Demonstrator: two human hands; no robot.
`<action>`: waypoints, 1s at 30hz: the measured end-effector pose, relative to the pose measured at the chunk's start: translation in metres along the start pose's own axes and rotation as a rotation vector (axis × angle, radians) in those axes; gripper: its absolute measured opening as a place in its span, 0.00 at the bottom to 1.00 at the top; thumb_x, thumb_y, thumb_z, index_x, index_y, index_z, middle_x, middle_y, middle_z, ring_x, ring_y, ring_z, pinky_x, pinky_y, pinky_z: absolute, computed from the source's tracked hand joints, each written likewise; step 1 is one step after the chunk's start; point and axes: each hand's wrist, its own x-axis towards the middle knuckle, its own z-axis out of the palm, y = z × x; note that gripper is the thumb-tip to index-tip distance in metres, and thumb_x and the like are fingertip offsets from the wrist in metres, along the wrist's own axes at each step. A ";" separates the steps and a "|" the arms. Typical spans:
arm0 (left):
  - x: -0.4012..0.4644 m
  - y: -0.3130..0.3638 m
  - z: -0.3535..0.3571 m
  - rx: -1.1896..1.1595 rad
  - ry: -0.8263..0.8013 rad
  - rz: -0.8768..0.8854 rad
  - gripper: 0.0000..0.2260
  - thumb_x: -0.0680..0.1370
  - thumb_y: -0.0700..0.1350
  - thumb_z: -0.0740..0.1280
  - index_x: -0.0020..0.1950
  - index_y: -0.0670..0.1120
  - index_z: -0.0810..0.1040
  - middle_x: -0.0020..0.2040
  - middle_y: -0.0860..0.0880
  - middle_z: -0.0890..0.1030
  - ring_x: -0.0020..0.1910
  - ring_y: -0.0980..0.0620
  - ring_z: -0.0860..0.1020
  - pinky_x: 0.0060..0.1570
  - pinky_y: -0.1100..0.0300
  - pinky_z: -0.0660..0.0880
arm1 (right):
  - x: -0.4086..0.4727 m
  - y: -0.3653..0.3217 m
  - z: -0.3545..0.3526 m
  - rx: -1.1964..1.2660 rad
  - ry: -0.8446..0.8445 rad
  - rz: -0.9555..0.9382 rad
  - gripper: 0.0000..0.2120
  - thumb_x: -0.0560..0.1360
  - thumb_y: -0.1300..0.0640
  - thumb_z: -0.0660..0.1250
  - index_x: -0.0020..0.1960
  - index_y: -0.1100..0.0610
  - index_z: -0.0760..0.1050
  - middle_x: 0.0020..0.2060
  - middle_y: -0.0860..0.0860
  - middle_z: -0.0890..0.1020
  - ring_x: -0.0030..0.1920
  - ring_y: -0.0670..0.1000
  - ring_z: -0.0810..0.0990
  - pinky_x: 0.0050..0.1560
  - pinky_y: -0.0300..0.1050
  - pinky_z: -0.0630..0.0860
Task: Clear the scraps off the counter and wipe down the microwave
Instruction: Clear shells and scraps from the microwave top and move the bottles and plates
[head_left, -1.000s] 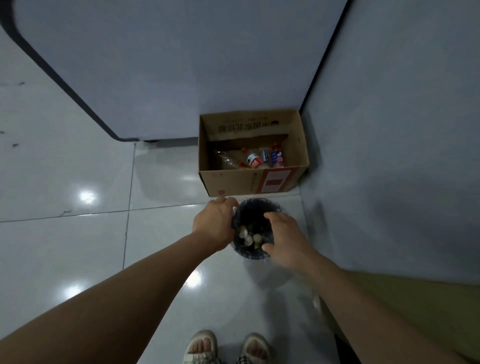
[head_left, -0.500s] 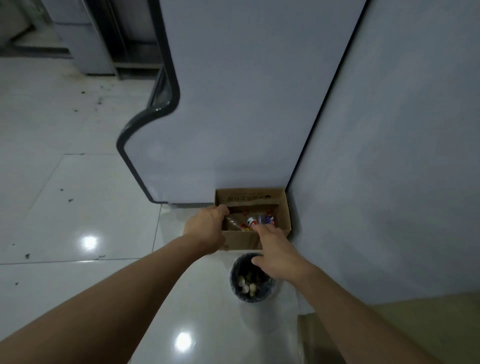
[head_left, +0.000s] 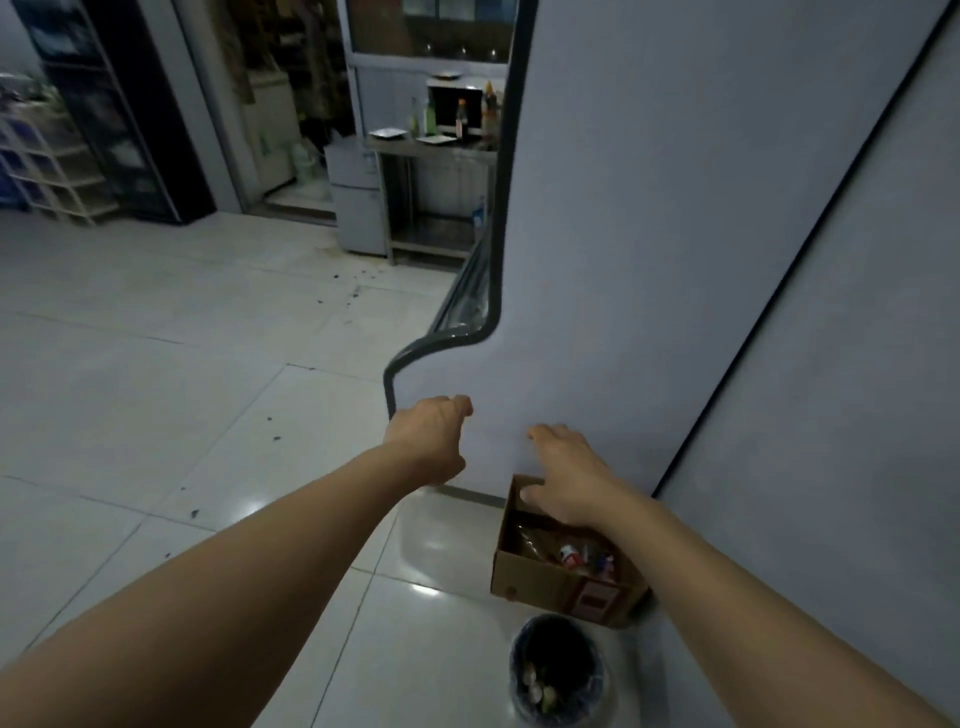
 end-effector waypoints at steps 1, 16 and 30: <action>-0.002 -0.009 -0.008 0.006 0.017 -0.022 0.27 0.72 0.43 0.71 0.69 0.50 0.65 0.64 0.48 0.74 0.60 0.46 0.75 0.57 0.53 0.73 | 0.003 -0.011 -0.005 -0.014 -0.003 -0.020 0.31 0.75 0.54 0.67 0.73 0.56 0.56 0.68 0.54 0.64 0.68 0.55 0.62 0.67 0.49 0.65; -0.016 -0.209 -0.122 -0.039 0.158 -0.179 0.26 0.74 0.48 0.69 0.70 0.48 0.65 0.66 0.47 0.73 0.63 0.46 0.73 0.58 0.52 0.72 | 0.098 -0.210 -0.029 -0.110 0.042 -0.174 0.35 0.73 0.51 0.69 0.74 0.55 0.56 0.72 0.53 0.60 0.72 0.55 0.59 0.69 0.50 0.64; 0.052 -0.385 -0.205 -0.073 0.171 -0.152 0.26 0.73 0.48 0.70 0.69 0.49 0.66 0.64 0.48 0.74 0.60 0.46 0.74 0.58 0.52 0.73 | 0.225 -0.369 -0.031 -0.089 0.103 -0.143 0.35 0.75 0.51 0.67 0.75 0.55 0.53 0.72 0.54 0.59 0.72 0.56 0.58 0.70 0.52 0.63</action>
